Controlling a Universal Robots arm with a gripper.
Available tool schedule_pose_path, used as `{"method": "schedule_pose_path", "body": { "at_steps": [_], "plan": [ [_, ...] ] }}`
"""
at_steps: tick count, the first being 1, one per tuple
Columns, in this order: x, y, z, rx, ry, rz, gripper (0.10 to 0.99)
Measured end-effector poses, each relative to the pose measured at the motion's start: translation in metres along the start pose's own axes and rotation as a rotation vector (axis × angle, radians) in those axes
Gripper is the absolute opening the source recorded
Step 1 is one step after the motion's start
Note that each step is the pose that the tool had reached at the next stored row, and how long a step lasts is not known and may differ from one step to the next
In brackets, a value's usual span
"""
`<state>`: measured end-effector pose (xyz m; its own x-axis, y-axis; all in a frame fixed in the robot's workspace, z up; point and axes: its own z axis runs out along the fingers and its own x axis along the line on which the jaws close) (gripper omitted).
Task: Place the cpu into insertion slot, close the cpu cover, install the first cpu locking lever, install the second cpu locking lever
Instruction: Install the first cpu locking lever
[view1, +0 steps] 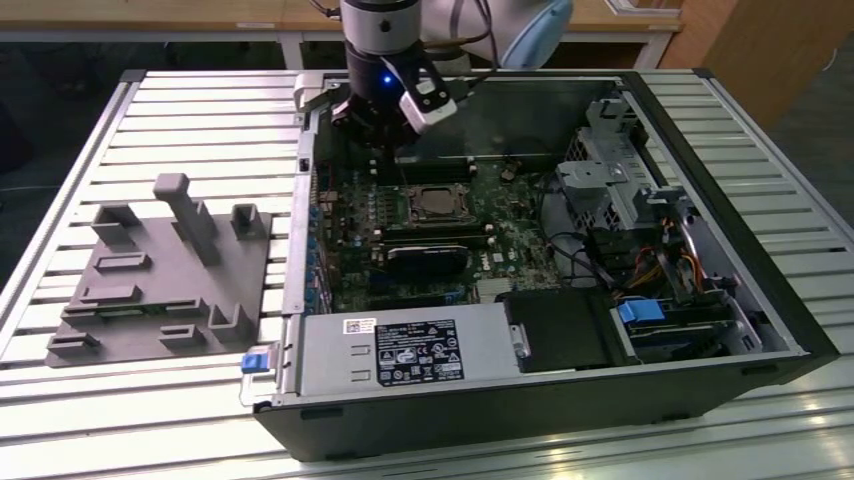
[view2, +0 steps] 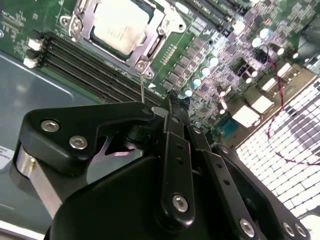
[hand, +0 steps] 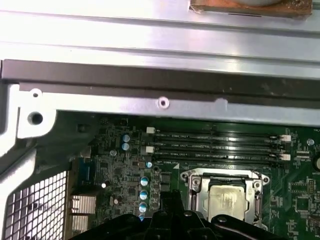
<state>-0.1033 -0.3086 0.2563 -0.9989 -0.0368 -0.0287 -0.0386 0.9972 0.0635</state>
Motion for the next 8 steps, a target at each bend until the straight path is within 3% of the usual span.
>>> {"method": "schedule_pose_path", "body": {
  "at_steps": [4, 8],
  "plan": [
    [0.0001, 0.0080, 0.0015, 0.000, -0.0002, 0.000, 0.106],
    [-0.0012, 0.0102, 0.0026, 0.000, 0.0001, 0.000, 0.106]
  ]
}}
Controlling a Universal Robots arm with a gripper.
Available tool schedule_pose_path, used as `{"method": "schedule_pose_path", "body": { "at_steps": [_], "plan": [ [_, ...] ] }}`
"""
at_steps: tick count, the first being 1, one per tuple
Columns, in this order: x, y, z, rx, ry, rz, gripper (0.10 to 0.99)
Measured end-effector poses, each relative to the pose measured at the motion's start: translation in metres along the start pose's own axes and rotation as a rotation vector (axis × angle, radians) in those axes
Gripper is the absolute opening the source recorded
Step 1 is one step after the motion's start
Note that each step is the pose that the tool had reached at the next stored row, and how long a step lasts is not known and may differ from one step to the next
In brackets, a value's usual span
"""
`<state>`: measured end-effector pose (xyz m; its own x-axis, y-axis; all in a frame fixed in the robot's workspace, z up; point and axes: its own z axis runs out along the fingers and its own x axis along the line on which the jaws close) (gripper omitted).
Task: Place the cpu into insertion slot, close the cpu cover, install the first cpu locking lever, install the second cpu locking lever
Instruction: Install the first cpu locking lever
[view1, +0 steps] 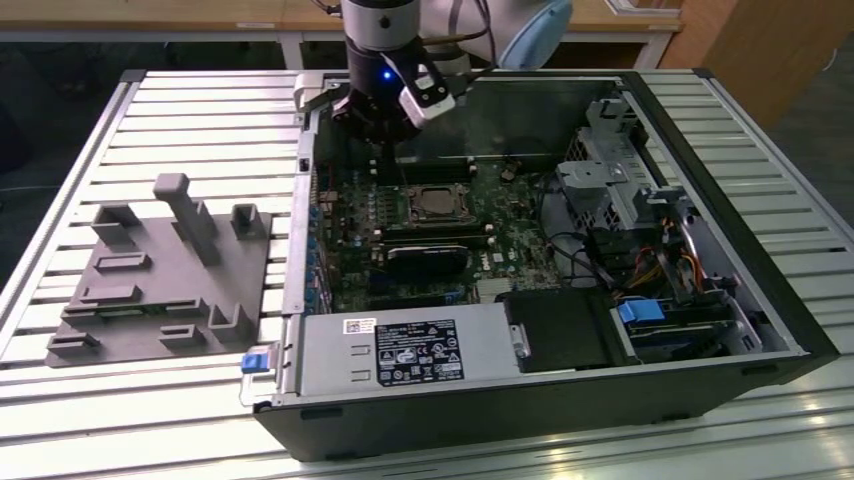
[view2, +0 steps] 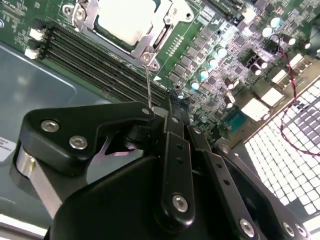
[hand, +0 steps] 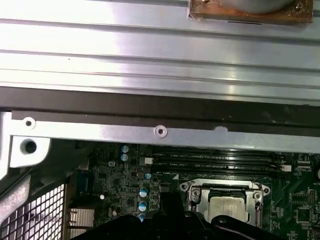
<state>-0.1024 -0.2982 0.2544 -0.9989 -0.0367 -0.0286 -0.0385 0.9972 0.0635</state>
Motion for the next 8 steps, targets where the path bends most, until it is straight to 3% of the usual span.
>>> {"method": "schedule_pose_path", "body": {
  "at_steps": [5, 8],
  "plan": [
    [-0.0077, 0.0032, 0.0010, 0.000, 0.0004, 0.000, 0.106],
    [-0.0173, 0.0036, 0.0020, 0.000, 0.0037, 0.000, 0.106]
  ]
}}
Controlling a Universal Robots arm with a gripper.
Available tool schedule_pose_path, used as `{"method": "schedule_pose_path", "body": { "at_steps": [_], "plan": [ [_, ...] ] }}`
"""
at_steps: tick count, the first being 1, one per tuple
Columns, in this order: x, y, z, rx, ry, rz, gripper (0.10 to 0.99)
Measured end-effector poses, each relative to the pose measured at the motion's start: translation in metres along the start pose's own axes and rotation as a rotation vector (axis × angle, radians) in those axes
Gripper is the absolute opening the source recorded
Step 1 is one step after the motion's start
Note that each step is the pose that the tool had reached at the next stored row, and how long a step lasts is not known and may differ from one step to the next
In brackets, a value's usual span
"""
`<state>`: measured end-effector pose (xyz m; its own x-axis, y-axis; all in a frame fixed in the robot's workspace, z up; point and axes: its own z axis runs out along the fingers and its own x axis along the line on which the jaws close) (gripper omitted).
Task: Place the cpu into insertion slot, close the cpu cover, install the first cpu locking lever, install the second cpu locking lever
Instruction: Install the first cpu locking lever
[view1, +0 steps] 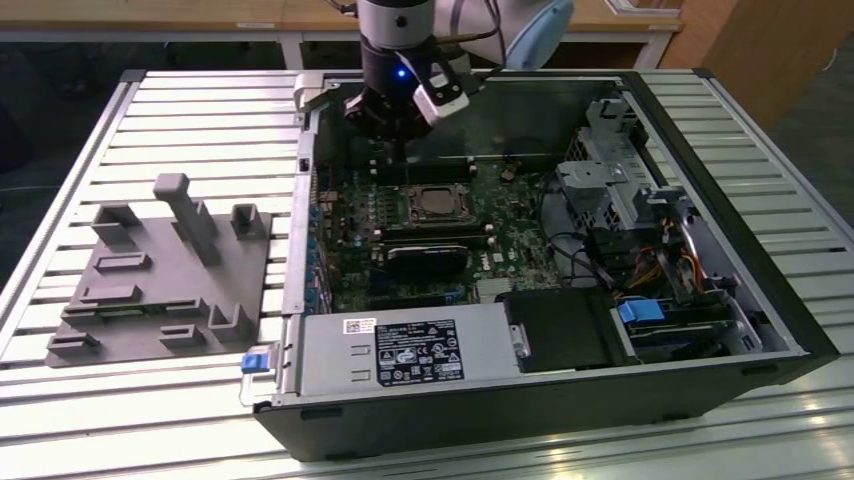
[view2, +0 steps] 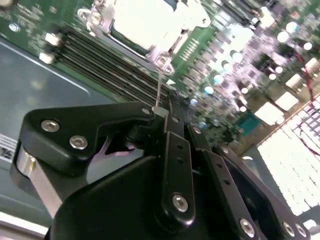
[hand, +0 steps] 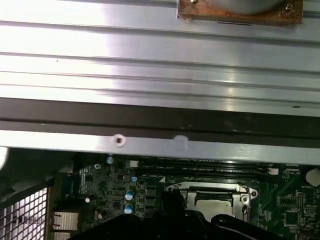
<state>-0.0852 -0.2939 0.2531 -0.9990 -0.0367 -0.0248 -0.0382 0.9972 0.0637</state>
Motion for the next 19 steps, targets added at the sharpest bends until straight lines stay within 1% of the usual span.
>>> {"method": "schedule_pose_path", "body": {
  "at_steps": [4, 7, 8, 9, 10, 12, 13, 19],
  "plan": [
    [-0.0177, -0.0005, 0.0014, 0.000, 0.0095, 0.001, 0.106],
    [-0.0314, -0.0010, 0.0027, 0.000, 0.0122, 0.001, 0.106],
    [-0.0348, -0.0012, 0.0032, -0.001, 0.0124, 0.001, 0.106],
    [-0.0363, -0.0013, 0.0039, -0.003, 0.0120, 0.001, 0.106],
    [-0.0367, -0.0014, 0.0043, -0.012, 0.0122, 0.001, 0.106],
    [-0.0368, -0.0014, 0.0047, -0.046, 0.0107, 0.001, 0.106],
    [-0.0368, -0.0015, 0.0053, -0.055, 0.0103, 0.001, 0.106],
    [-0.0369, -0.0031, 0.0116, -0.055, 0.0112, -0.007, 0.106]
  ]
}}
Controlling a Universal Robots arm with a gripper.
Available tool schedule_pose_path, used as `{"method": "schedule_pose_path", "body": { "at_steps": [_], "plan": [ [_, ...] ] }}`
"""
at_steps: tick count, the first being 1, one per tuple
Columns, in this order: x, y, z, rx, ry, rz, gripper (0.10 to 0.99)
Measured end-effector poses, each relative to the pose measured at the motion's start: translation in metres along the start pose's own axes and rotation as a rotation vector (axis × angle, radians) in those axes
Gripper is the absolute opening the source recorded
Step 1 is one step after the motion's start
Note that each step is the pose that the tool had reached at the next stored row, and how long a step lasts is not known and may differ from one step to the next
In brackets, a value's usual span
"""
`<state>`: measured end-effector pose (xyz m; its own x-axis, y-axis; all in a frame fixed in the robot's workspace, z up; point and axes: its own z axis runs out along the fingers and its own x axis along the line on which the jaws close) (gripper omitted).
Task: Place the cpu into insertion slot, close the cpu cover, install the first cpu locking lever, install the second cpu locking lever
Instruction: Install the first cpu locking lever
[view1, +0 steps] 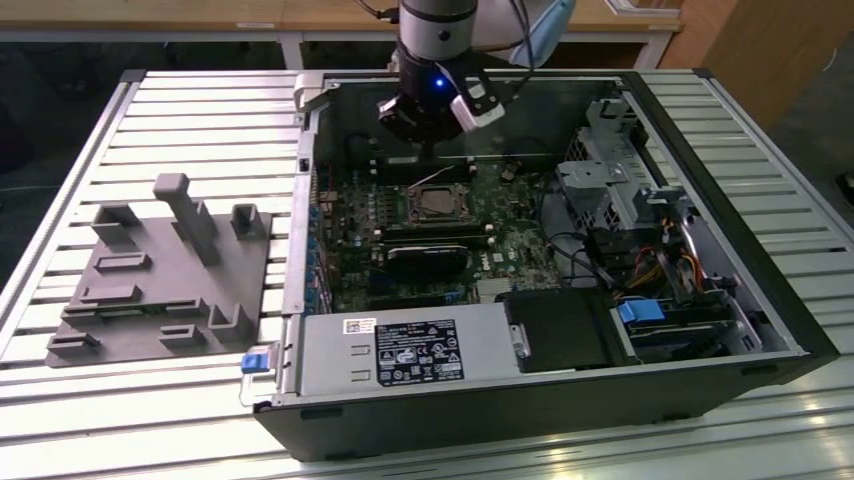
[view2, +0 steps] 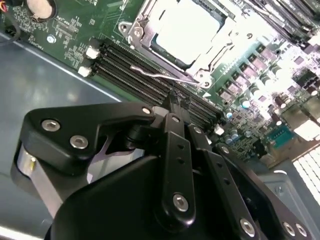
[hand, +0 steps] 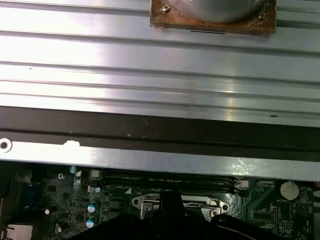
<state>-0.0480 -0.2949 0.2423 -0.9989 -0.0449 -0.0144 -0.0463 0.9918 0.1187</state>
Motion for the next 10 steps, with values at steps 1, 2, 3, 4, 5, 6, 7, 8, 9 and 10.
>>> {"method": "schedule_pose_path", "body": {
  "at_steps": [1, 2, 3, 4, 5, 6, 7, 8, 9, 10],
  "plan": [
    [-0.0003, -0.0012, 0.0015, 0.000, 0.0000, 0.000, 0.106],
    [-0.0007, -0.0022, 0.0029, 0.000, -0.0001, 0.000, 0.106],
    [-0.0015, -0.0026, 0.0042, 0.000, -0.0002, 0.000, 0.106],
    [-0.0026, -0.0028, 0.0052, 0.000, -0.0001, 0.000, 0.106],
    [-0.0040, -0.0029, 0.0061, 0.000, -0.0001, 0.000, 0.106],
    [-0.0055, -0.0031, 0.0068, 0.000, -0.0001, 0.000, 0.106],
    [-0.0067, -0.0032, 0.0073, 0.000, -0.0001, 0.000, 0.106],
    [-0.0077, -0.0033, 0.0079, 0.000, -0.0001, 0.000, 0.106],
    [-0.0083, -0.0034, 0.0086, 0.000, -0.0001, 0.000, 0.106],
    [-0.0088, -0.0036, 0.0093, 0.000, -0.0001, 0.000, 0.106]
  ]
}}
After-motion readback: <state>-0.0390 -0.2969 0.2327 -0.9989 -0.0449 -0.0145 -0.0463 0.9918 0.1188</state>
